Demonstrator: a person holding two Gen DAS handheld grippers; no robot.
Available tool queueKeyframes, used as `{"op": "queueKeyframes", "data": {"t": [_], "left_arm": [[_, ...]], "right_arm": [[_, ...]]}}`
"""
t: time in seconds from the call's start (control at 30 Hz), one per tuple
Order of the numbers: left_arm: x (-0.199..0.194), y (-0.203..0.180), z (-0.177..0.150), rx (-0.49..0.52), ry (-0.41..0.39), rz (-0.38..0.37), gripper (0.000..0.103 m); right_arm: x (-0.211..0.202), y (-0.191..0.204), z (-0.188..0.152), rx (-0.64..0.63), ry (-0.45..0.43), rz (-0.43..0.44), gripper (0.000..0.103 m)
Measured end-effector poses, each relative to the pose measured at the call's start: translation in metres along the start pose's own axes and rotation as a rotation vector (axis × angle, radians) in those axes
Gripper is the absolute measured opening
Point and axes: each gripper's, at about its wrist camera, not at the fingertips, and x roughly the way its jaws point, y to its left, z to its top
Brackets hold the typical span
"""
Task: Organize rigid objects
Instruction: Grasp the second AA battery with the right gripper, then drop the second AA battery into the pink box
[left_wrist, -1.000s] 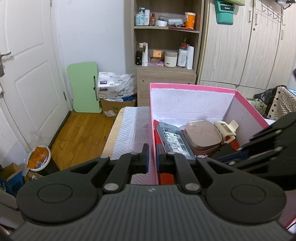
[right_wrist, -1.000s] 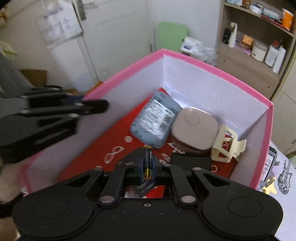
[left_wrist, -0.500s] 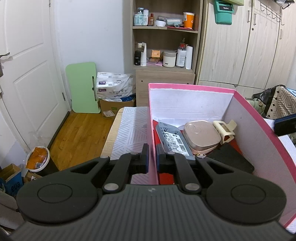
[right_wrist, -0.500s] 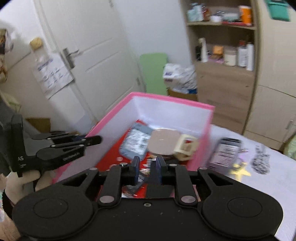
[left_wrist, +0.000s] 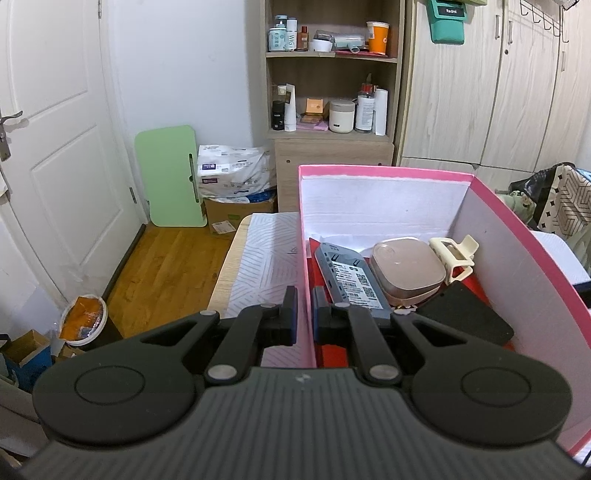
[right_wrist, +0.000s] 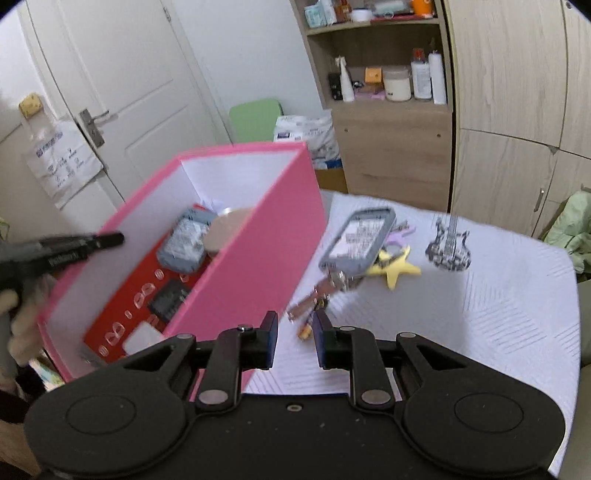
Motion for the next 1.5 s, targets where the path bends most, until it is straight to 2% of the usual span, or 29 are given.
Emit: {"op": "queueKeyframes", "data": {"t": [0.23,0.37,0.5,0.53,0.6,0.73,0.8,1.0,1.13,1.3,1.5], "left_arm": [[0.0,-0.001,0.0,0.011,0.005,0.01,0.008],[0.0,0.0,0.0,0.011,0.003,0.003,0.008],[0.002,0.002,0.0,0.007,0.006,-0.008,0.008],[0.002,0.002,0.0,0.007,0.006,-0.009,0.008],[0.002,0.001,0.0,0.013,0.007,-0.006,0.008],[0.0,0.004,-0.002,-0.004,-0.001,-0.01,0.008],[0.0,0.004,-0.002,-0.01,-0.004,-0.016,0.008],[-0.001,0.003,-0.002,-0.008,-0.004,-0.008,0.008],[0.0,0.005,-0.002,-0.016,-0.003,-0.012,0.008],[0.0,0.004,-0.002,-0.002,-0.002,-0.004,0.008],[0.0,0.003,-0.002,-0.013,-0.004,-0.011,0.008]], "right_arm": [[0.042,0.004,-0.014,-0.054,0.021,-0.049,0.033],[0.062,0.006,-0.013,-0.072,0.035,-0.067,0.033],[0.071,0.008,-0.01,-0.071,0.009,-0.084,0.032],[0.072,0.008,-0.009,-0.078,0.0,-0.093,0.032],[0.072,0.011,-0.01,-0.113,0.005,-0.12,0.013],[0.063,0.007,-0.012,-0.089,0.043,-0.093,0.012],[0.063,0.007,-0.014,-0.107,0.044,-0.124,0.012],[0.065,0.013,-0.016,-0.12,0.032,-0.147,0.012],[0.052,0.004,-0.013,0.004,0.036,-0.098,0.012],[0.011,0.017,-0.011,0.002,-0.045,-0.092,0.012],[-0.04,0.054,0.004,-0.097,-0.151,-0.076,0.012]]}}
